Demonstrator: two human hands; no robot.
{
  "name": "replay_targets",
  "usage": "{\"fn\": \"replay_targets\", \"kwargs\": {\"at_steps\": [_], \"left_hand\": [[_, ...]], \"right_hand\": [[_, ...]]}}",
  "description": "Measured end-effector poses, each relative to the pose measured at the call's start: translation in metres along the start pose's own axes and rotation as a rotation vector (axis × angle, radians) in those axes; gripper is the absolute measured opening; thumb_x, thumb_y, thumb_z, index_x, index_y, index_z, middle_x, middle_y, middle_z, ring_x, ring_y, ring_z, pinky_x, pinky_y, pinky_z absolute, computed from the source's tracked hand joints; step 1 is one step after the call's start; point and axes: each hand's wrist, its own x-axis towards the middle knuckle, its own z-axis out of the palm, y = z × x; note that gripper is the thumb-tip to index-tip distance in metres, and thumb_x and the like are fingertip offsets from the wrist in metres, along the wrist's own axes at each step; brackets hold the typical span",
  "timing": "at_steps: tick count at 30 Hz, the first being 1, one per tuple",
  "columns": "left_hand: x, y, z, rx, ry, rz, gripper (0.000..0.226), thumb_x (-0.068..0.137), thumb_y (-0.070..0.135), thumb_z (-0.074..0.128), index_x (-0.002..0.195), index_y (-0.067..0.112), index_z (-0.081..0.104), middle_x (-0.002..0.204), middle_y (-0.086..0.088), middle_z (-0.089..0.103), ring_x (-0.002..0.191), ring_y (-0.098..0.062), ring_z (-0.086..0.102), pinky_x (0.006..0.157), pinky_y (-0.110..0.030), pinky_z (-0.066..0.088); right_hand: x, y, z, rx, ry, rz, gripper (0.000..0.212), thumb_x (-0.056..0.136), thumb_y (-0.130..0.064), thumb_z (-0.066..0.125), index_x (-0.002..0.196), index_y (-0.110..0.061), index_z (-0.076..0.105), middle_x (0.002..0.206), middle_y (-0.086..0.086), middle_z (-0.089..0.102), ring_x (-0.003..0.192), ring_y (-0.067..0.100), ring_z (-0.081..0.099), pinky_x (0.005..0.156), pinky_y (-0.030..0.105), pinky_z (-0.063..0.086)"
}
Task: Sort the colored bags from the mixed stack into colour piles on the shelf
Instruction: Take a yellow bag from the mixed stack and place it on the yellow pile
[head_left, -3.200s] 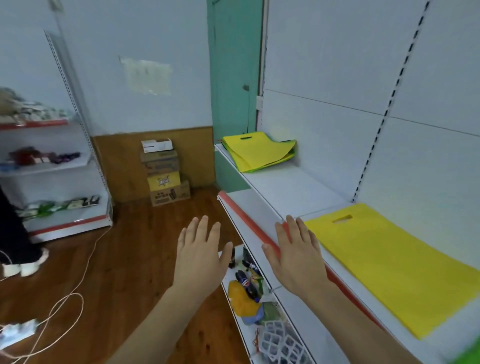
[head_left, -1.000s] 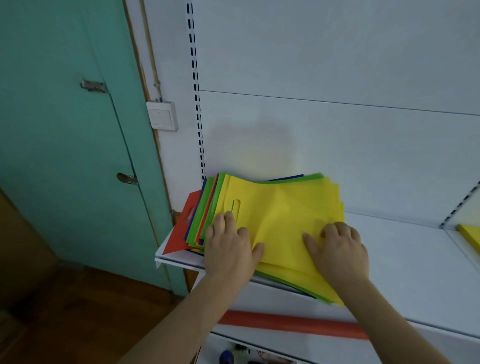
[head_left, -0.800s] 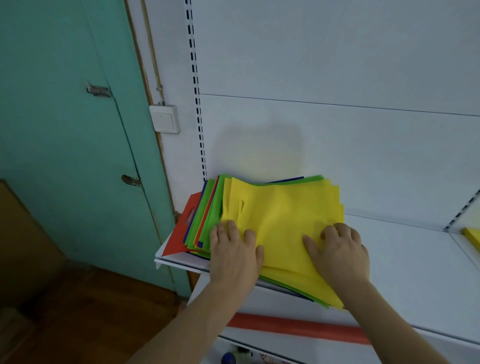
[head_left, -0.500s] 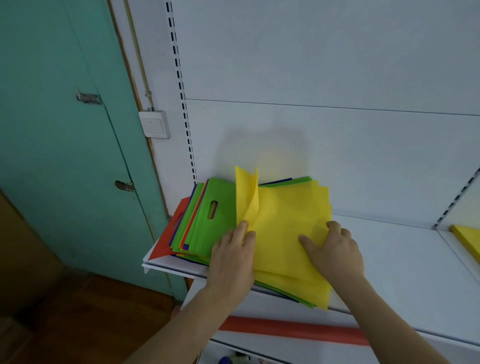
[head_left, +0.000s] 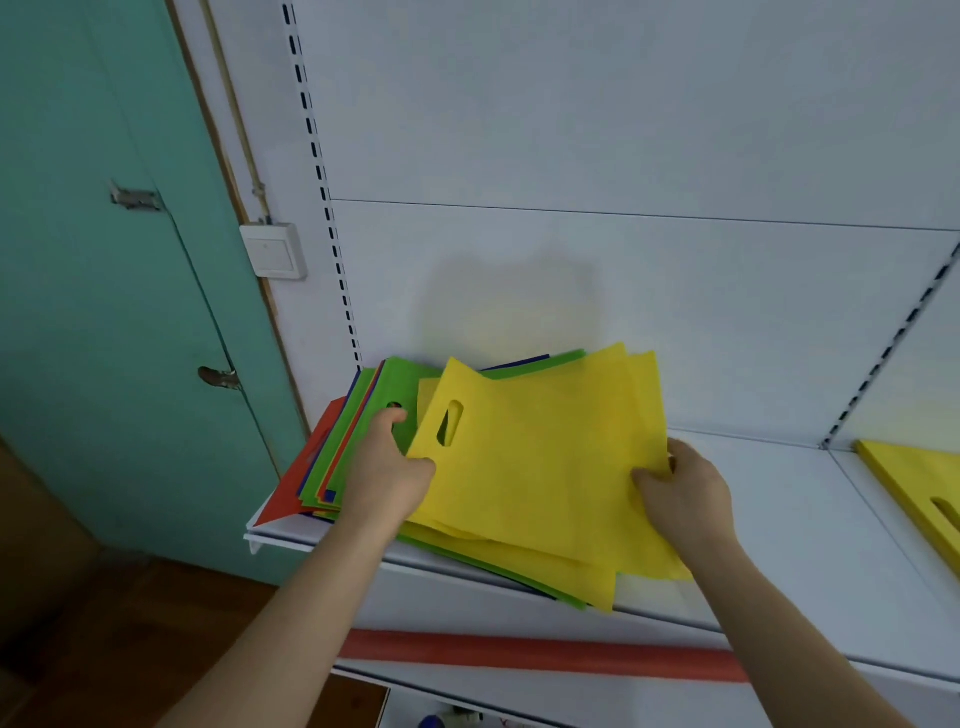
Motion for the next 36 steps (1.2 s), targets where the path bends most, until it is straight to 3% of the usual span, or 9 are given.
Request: {"fn": "replay_targets", "kwargs": {"at_steps": [3,5,9,14,19,24,30,34,36], "left_hand": [[0.007,-0.003,0.002,-0.015,-0.012,-0.030,0.079,0.083,0.007,0.076,0.151,0.031,0.044,0.142,-0.002,0.057,0.069,0.002,0.051,0.054,-0.026,0.050],[0.009,0.000,0.003,-0.109,-0.041,0.013,0.079,0.084,0.001,0.075,0.150,0.031,0.043,0.142,-0.002,0.059,0.081,0.000,0.059,0.062,-0.033,0.058],[0.012,0.003,-0.004,-0.247,0.003,0.232,0.079,0.089,-0.009,0.064,0.152,0.033,0.041,0.135,0.006,0.065,0.104,-0.004,0.066,0.081,-0.040,0.061],[0.019,0.001,-0.010,-0.423,-0.068,0.373,0.064,0.097,-0.001,0.064,0.147,0.034,0.045,0.114,0.010,0.077,0.088,-0.019,0.073,0.071,-0.035,0.056],[0.020,0.004,-0.002,-0.384,-0.053,0.385,0.019,0.109,0.020,0.053,0.119,0.030,0.064,0.101,0.018,0.075,0.092,0.000,0.067,0.075,-0.033,0.047],[0.010,0.014,0.016,-0.321,-0.009,0.417,0.026,0.111,0.027,0.045,0.092,0.024,0.062,0.079,0.018,0.062,0.058,-0.004,0.050,0.055,-0.031,0.033],[-0.025,0.049,0.077,-0.355,-0.165,0.490,0.027,0.112,0.021,0.042,0.091,0.018,0.059,0.053,0.014,0.049,0.044,-0.009,0.039,0.045,-0.025,0.026],[-0.067,0.073,0.130,-0.390,-0.174,0.486,0.027,0.105,0.014,0.056,0.131,0.022,0.054,0.081,0.009,0.072,0.057,-0.009,0.054,0.058,-0.038,0.043],[-0.091,0.087,0.158,-0.412,-0.189,0.522,0.030,0.101,0.014,0.062,0.128,0.025,0.052,0.082,-0.004,0.071,0.062,-0.020,0.057,0.060,-0.042,0.044]], "right_hand": [[-0.004,0.001,-0.005,0.027,0.124,-0.169,0.013,0.100,-0.021,0.066,0.110,-0.014,0.069,0.100,0.006,0.062,0.085,0.027,0.053,0.075,0.036,0.038],[-0.013,-0.001,-0.010,0.114,0.225,-0.264,0.004,0.102,-0.024,0.064,0.106,-0.022,0.064,0.096,0.000,0.061,0.084,0.024,0.057,0.072,0.034,0.037],[-0.030,-0.008,-0.017,0.208,0.335,-0.337,0.020,0.104,-0.052,0.056,0.096,-0.039,0.043,0.074,-0.005,0.056,0.064,0.014,0.055,0.054,0.029,0.031],[-0.046,-0.018,-0.016,0.274,0.403,-0.320,0.033,0.096,-0.070,0.050,0.097,-0.038,0.042,0.077,-0.006,0.059,0.067,0.006,0.059,0.050,0.032,0.036],[-0.062,-0.012,-0.007,0.285,0.327,-0.247,0.011,0.102,-0.027,0.060,0.107,-0.029,0.050,0.079,-0.001,0.061,0.066,0.011,0.058,0.057,0.044,0.046],[-0.080,-0.006,-0.032,0.314,0.523,-0.157,0.032,0.101,-0.023,0.063,0.123,-0.040,0.048,0.088,-0.016,0.063,0.076,0.003,0.060,0.056,0.034,0.041],[-0.117,0.049,-0.092,0.338,0.753,-0.066,0.036,0.100,-0.024,0.063,0.118,-0.049,0.044,0.095,-0.012,0.071,0.075,0.007,0.065,0.061,0.038,0.049],[-0.147,0.103,-0.138,0.173,0.770,0.009,0.032,0.096,-0.014,0.062,0.104,-0.045,0.063,0.092,-0.020,0.065,0.081,0.005,0.059,0.069,0.036,0.047],[-0.161,0.130,-0.160,0.128,0.798,0.010,0.036,0.097,-0.010,0.060,0.114,-0.040,0.069,0.106,-0.020,0.066,0.092,0.011,0.060,0.080,0.040,0.053]]}}
